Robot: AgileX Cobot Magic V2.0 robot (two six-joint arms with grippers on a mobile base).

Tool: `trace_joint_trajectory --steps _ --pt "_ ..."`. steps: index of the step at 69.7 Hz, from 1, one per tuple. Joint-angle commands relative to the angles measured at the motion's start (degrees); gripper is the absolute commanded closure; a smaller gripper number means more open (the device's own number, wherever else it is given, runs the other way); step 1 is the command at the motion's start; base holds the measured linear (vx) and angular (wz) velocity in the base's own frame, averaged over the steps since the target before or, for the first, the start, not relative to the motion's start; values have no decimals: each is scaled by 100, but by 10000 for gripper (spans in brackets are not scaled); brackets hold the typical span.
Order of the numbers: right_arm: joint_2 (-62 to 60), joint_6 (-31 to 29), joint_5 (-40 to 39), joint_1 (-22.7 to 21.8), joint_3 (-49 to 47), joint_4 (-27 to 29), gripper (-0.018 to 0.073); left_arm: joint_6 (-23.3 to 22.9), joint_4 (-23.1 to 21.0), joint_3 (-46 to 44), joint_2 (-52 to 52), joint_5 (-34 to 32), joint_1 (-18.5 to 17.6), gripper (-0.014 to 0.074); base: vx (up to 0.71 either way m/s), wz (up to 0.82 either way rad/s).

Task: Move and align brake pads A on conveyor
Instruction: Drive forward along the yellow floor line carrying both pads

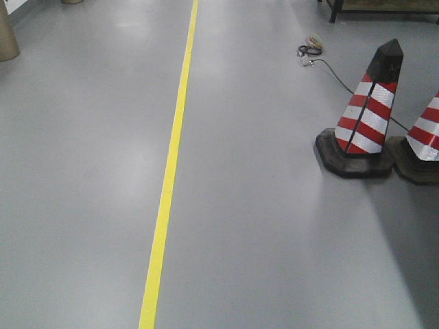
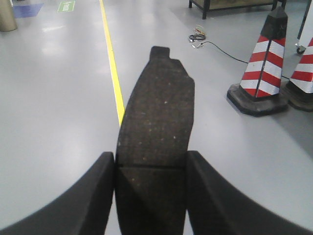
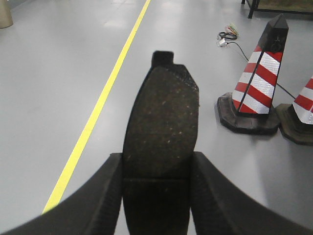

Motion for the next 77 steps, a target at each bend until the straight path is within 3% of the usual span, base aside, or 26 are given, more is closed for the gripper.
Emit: trace_joint_trajectory --steps 1,77 --pt "41 -45 -544 2 -186 -44 538 -50 -107 -186 57 -549 -17 482 50 -2" --pt "41 -45 -544 2 -186 -44 538 -50 -107 -186 57 -549 -17 482 48 -1"
